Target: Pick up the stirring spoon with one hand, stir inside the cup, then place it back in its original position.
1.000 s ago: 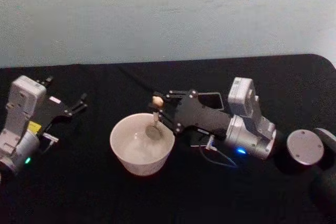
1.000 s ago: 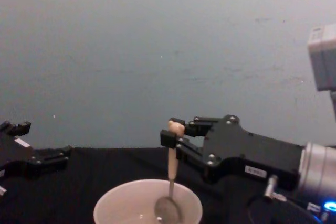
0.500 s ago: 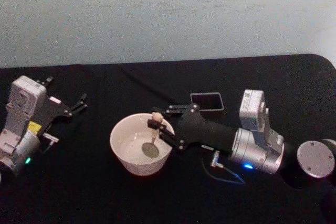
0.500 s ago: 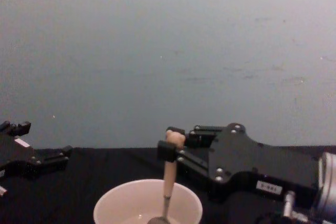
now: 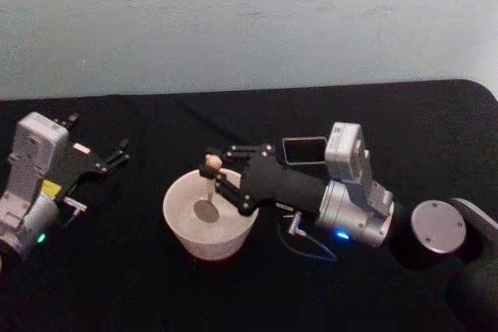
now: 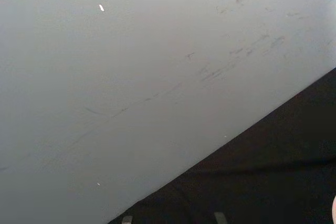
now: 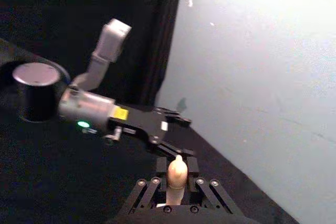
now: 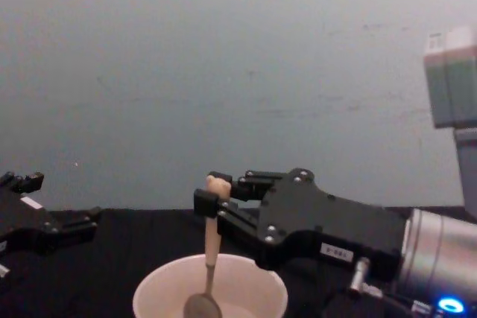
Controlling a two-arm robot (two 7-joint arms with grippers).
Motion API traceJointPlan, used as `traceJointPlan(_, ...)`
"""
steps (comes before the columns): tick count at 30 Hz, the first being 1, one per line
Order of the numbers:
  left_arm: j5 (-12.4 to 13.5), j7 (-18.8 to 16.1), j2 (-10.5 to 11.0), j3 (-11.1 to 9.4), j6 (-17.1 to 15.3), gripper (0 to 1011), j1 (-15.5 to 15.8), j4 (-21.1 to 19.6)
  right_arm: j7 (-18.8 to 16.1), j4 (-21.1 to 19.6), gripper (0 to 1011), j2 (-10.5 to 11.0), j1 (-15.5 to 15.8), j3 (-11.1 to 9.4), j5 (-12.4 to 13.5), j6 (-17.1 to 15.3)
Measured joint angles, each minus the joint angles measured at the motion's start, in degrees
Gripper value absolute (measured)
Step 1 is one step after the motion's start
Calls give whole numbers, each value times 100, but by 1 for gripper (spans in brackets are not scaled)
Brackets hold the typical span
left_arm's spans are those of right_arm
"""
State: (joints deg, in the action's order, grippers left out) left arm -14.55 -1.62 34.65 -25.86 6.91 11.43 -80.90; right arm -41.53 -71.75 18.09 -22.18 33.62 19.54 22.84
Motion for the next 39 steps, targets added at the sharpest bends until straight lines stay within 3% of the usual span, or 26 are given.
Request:
traceJointPlan(7, 0, 0, 0, 0, 0, 1001, 0, 0, 256, 323, 214, -146, -154, -106, -147, 12)
traceJointPlan(13, 0, 0, 0, 0, 0, 1001, 0, 0, 307, 335, 215, -105, -137, -190, -191, 2)
traceJointPlan(27, 0, 0, 0, 0, 0, 1001, 0, 0, 158, -294, 214, 256, 269, -323, -16, -132)
traceJointPlan(33, 0, 0, 0, 0, 0, 1001, 0, 0, -12, -553, 214, 357, 415, -239, 99, -211)
traceJointPlan(39, 0, 0, 0, 0, 0, 1001, 0, 0, -111, -589, 214, 303, 406, -98, 144, -226)
